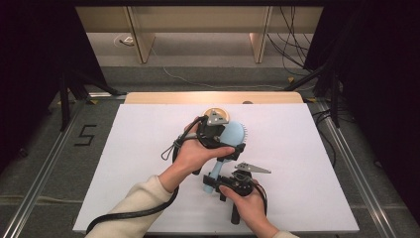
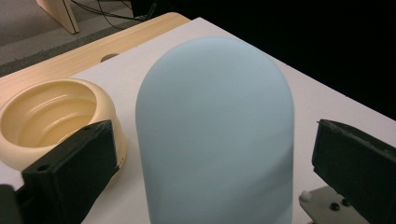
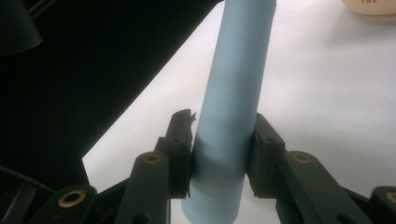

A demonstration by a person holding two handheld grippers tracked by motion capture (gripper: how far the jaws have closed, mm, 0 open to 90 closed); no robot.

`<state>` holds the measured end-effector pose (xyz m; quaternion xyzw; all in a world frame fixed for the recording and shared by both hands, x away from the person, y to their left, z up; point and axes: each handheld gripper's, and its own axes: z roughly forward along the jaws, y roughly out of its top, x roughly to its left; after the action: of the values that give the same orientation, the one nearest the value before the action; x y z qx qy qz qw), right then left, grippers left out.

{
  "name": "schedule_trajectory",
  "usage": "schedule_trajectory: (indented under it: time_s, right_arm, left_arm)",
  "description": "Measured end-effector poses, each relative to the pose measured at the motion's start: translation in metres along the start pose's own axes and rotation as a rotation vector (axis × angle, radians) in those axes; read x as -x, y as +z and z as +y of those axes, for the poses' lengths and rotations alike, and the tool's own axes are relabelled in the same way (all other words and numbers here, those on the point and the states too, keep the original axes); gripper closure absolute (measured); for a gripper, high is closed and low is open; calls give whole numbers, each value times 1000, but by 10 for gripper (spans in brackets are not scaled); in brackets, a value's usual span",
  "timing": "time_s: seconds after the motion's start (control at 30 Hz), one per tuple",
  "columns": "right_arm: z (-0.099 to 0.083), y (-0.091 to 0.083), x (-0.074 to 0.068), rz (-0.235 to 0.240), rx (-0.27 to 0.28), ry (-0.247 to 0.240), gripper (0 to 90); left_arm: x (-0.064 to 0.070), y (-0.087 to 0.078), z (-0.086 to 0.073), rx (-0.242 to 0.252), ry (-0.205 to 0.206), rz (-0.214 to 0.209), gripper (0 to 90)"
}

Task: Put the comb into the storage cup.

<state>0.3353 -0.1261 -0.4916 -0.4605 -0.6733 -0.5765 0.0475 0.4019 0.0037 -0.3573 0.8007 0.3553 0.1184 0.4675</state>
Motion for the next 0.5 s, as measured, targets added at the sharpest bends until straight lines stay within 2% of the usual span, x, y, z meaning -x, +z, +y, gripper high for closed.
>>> schedule_trajectory:
  time_s: [0.27, 0.5]
  right_arm:
    - [0, 0, -1, 2, 2, -13, 662]
    - [1, -1, -2, 6, -1, -2, 662]
  left_arm:
    - [-1, 9, 5, -7, -6, 1, 0]
    - [-1, 14, 5, -14, -13, -3, 0]
